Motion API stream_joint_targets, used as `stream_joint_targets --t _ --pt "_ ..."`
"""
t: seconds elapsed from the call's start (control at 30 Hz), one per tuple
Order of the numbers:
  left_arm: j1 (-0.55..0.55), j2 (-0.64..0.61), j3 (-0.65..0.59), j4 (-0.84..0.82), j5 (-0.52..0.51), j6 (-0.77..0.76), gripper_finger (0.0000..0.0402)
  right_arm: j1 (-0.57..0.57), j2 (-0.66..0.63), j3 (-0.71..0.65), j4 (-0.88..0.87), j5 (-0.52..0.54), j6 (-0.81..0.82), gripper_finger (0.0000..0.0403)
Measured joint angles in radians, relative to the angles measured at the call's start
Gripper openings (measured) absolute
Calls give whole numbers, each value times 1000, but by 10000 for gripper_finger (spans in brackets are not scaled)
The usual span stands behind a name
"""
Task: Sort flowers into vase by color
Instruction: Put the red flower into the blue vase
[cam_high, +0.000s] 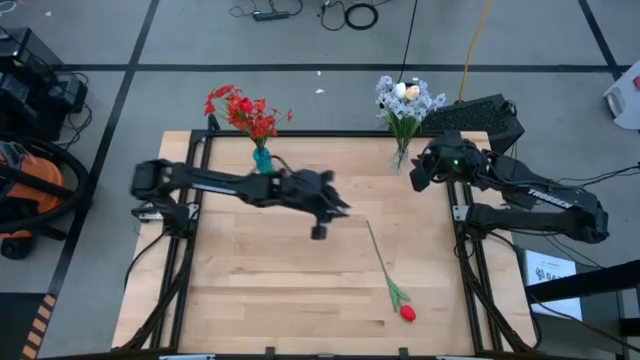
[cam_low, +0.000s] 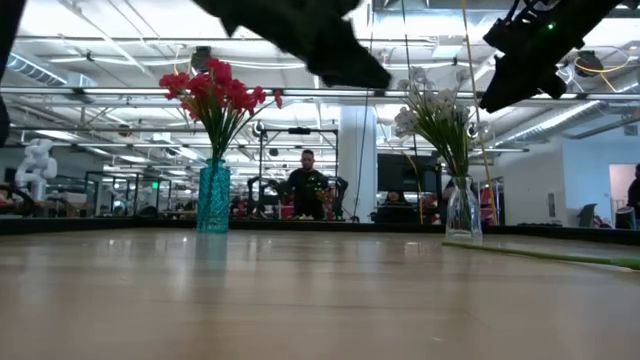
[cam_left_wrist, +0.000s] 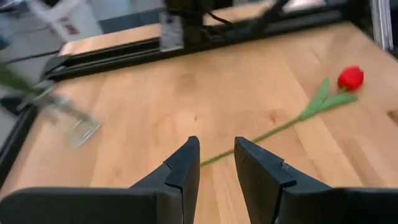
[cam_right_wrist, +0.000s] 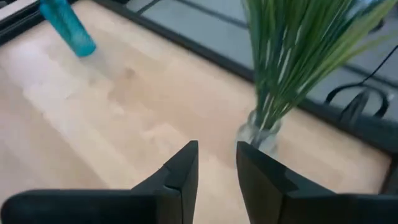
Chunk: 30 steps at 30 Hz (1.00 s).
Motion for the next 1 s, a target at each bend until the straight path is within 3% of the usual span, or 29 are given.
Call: stream_joint_targets --t 0.27,0.53,0.6,0.77,1.0 --pt "-19 285 258 -51 51 78 108 59 31 0 -126 -153 260 79" --pt "-25 336 340 -180 -4 54 108 287 175 -16 -162 -250 438 5" --pt "-25 311 338 -263 -13 3 108 350 223 -16 -160 -255 478 6" --pt "-16 238 259 -288 -15 -69 89 499 323 -17 -152 -255 614 1" --pt "-17 74 16 -237 -16 -131 47 667 481 -17 -1 -240 852 1"
